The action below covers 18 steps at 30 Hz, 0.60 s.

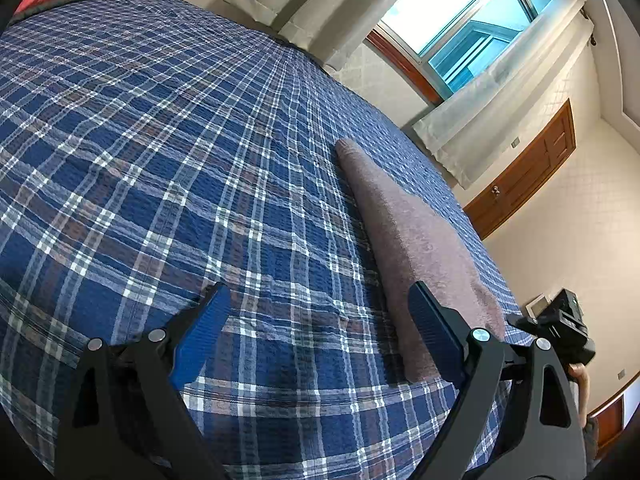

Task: Fold small clothes
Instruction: 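Fold the held sweater edge over the bundle with the right gripper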

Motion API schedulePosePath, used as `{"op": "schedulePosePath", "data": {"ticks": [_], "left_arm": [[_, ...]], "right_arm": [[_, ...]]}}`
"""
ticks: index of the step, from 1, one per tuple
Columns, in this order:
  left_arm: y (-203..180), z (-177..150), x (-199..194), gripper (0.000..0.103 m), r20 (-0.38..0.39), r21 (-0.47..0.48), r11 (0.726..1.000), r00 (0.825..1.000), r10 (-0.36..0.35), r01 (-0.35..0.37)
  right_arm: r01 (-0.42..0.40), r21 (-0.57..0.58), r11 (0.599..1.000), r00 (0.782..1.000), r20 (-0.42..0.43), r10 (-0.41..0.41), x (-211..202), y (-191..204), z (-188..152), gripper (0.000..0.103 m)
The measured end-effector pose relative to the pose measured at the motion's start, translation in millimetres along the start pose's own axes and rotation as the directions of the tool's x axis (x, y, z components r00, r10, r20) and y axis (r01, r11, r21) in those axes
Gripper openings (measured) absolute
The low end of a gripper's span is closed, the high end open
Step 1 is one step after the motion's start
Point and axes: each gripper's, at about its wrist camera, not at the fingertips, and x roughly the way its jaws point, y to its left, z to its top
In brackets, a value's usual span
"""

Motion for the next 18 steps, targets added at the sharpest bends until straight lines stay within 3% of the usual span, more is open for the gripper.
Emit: {"op": "schedulePosePath", "data": {"ticks": [13,18], "left_arm": [[-0.1,0.0,0.2,0.089,0.001,-0.001,1.000,1.000,0.000,0.000],[-0.3,0.0,0.4,0.089,0.001,-0.001,1.000,1.000,-0.001,0.001]], "right_arm": [[-0.032,0.005,0.999,0.999,-0.028,0.032,23.4,10.8,-13.7,0.056],[-0.060,0.016,0.998,0.997,0.053,0.059,18.4,9.0,-12.1,0.056]]}}
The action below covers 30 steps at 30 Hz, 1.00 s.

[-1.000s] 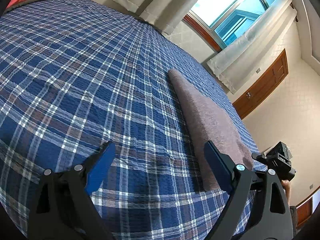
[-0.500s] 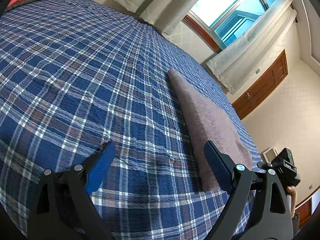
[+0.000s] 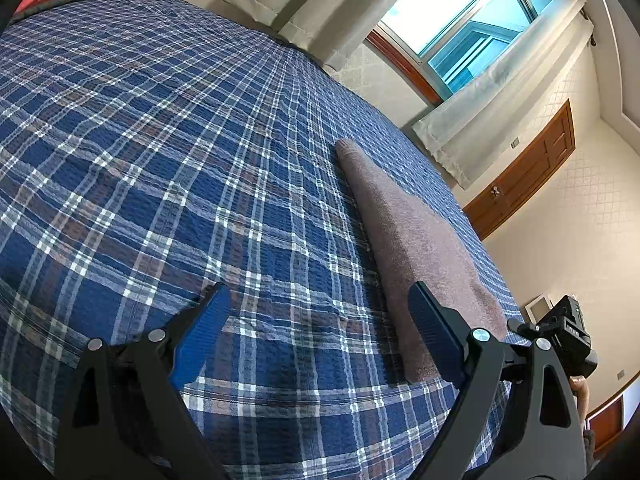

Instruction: Fold small clothes

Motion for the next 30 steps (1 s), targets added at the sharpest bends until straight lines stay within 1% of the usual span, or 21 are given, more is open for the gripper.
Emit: {"op": "schedulePosePath", "data": {"ticks": [6,7,10,15,21,26,30], "left_arm": [[0.3,0.2,-0.1,0.089,0.000,-0.001,1.000,1.000,0.000,0.000],[0.1,-0.3,-0.2,0.089,0.000,0.000,1.000,1.000,0.000,0.000],[0.2,-0.2,-0.1,0.089,0.001,-0.001,1.000,1.000,-0.001,0.001],[0.3,-0.2,-0.2,0.089,0.001,-0.001,1.000,1.000,0.000,0.000],[0.7,-0.3,-0.4,0.090,0.001,-0.001,1.000,1.000,-0.001,0.001],[0.6,-0.2,-0.3,0.090,0.001,-0.001,1.000,1.000,-0.001,0.001],[0.5,-0.2,-0.2,0.090,0.001,-0.002,1.000,1.000,-0.002,0.002]], "right_arm": [[-0.043,0.010,0.999,0.998,0.035,0.042,-3.7,-6.4,7.8,0.056],[-0.040,0.010,0.999,0.998,0.041,0.040,-2.9,-7.2,9.5,0.056],[0.002,0.023,1.000,0.998,0.061,-0.003,-1.2,-11.3,12.5,0.056],[-0.075,0.048,0.996,0.997,-0.008,0.076,11.1,-13.9,16.8,0.056],[-0.097,0.057,0.994,0.994,-0.042,0.100,24.3,-7.3,31.3,0.056],[-0.095,0.026,0.995,0.994,-0.057,0.096,30.8,7.9,42.4,0.056],[-0.056,0.001,0.998,0.995,-0.079,0.056,33.7,15.7,46.7,0.056]]}}
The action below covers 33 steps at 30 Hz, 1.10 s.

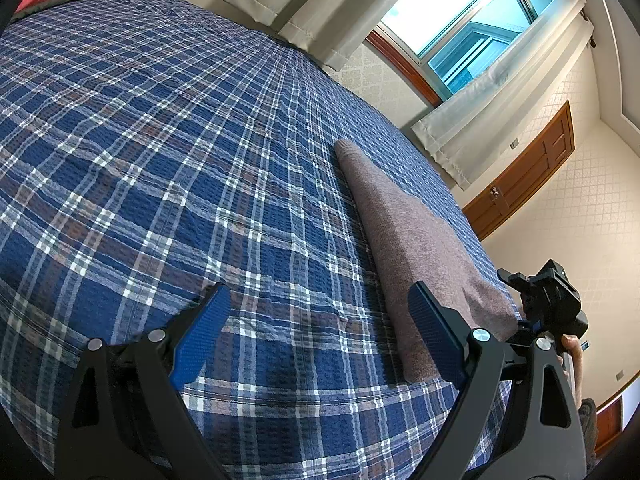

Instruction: Fold small clothes

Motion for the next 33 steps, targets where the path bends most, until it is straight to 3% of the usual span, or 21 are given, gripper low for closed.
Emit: {"op": "schedulePosePath", "data": {"ticks": [11,13,16,17,18,23,27,30,33], "left_arm": [[-0.4,-0.3,0.0,0.091,0.000,0.001,1.000,1.000,-0.001,0.001],[-0.9,-0.3,0.6,0.091,0.001,0.001,1.000,1.000,-0.002,0.002],[-0.6,-0.3,0.4,0.091,0.001,0.002,1.000,1.000,-0.001,0.001],[-0.5,-0.5,-0.1,0.091,0.001,0.003,1.000,1.000,0.000,0.000],[-1.7,-0.6,0.4,0.091,0.000,0.005,1.000,1.000,0.003,-0.003],[-16.6,2.6,0.2,0.091,-0.008,0.008,1.000,1.000,0.027,-0.027],[-55.5,2.1,13.7,0.091,-0.050,0.040,0.999,0.998,-0.033,0.035],[-90.6,0.5,34.4,0.091,-0.070,0.105,0.993,0.997,-0.043,0.050],[-109.1,-3.9,61.3,0.091,-0.091,0.156,0.988,0.996,0.001,0.014]], "right_arm": [[0.048,0.010,0.999,0.999,-0.020,-0.048,16.4,3.3,28.5,0.056],[0.086,-0.015,0.996,0.996,-0.015,-0.087,20.7,6.6,33.7,0.055],[0.159,-0.033,0.987,0.987,-0.020,-0.160,28.3,5.6,38.3,0.032],[0.187,-0.048,0.981,0.982,-0.025,-0.188,30.7,5.5,38.1,0.017],[0.201,-0.065,0.978,0.979,-0.023,-0.202,30.8,6.2,37.4,0.012],[0.208,-0.117,0.971,0.978,0.047,-0.203,5.7,8.2,34.7,0.009],[0.227,-0.115,0.967,0.973,0.060,-0.221,-10.6,-7.4,37.3,0.009],[0.191,-0.076,0.979,0.981,0.049,-0.188,-15.3,-27.7,41.4,0.010],[0.129,-0.072,0.989,0.991,0.027,-0.128,-15.8,-33.6,45.4,0.012]]}}
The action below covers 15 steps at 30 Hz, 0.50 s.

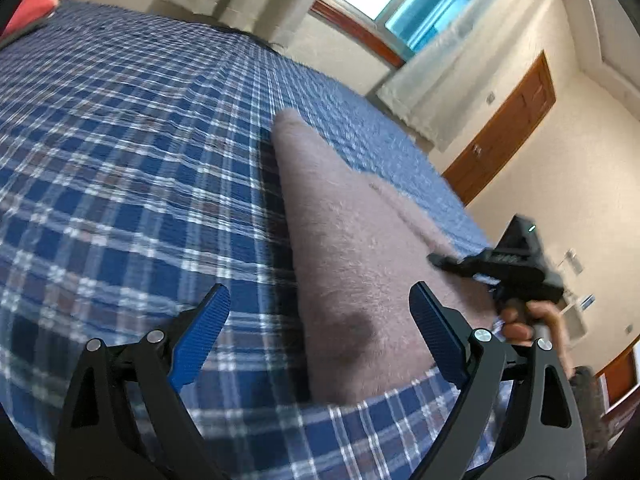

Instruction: Fold small clothes

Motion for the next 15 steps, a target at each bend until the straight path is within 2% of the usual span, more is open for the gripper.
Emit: {"op": "schedulePosePath", "data": {"ticks": [3,5,10,11,12,15], "left_arm": [[7.3,-8.3,18.9,0.091,-0.040,-0.007,0.999,0.998,0.045,-0.046],[14.7,-8.8,15.6,0.091,-0.029,-0.030,0.999,0.999,0.017,-0.017],[11.9,-10.0,21.0,0.091,-0.016,-0.014,1.000,1.000,0.023,-0.023],[13.1,-10.1,20.7,0.091,-0.016,-0.015,1.000,1.000,0.020,-0.020],[15.7,-8.8,20.5,0.091,-0.012,-0.024,1.000,1.000,0.009,-0.009],[19.0,-10.4,20.1,0.091,-0.005,-0.036,0.999,1.000,-0.009,0.009]], "right_arm": [[-0.031,0.000,1.000,1.000,0.007,0.031,-6.9,-3.4,9.3,0.018],[-0.050,0.015,0.999,0.998,0.035,0.050,-11.0,-7.2,19.1,0.024],[-0.116,0.073,0.991,0.992,0.060,0.112,2.8,-17.2,51.7,0.024],[-0.108,0.066,0.992,0.993,0.064,0.104,6.6,-15.6,55.6,0.021],[-0.073,0.044,0.996,0.994,0.079,0.070,10.8,-12.6,60.5,0.007],[0.023,0.009,1.000,0.996,0.087,-0.023,23.0,-8.1,70.6,0.007]]}}
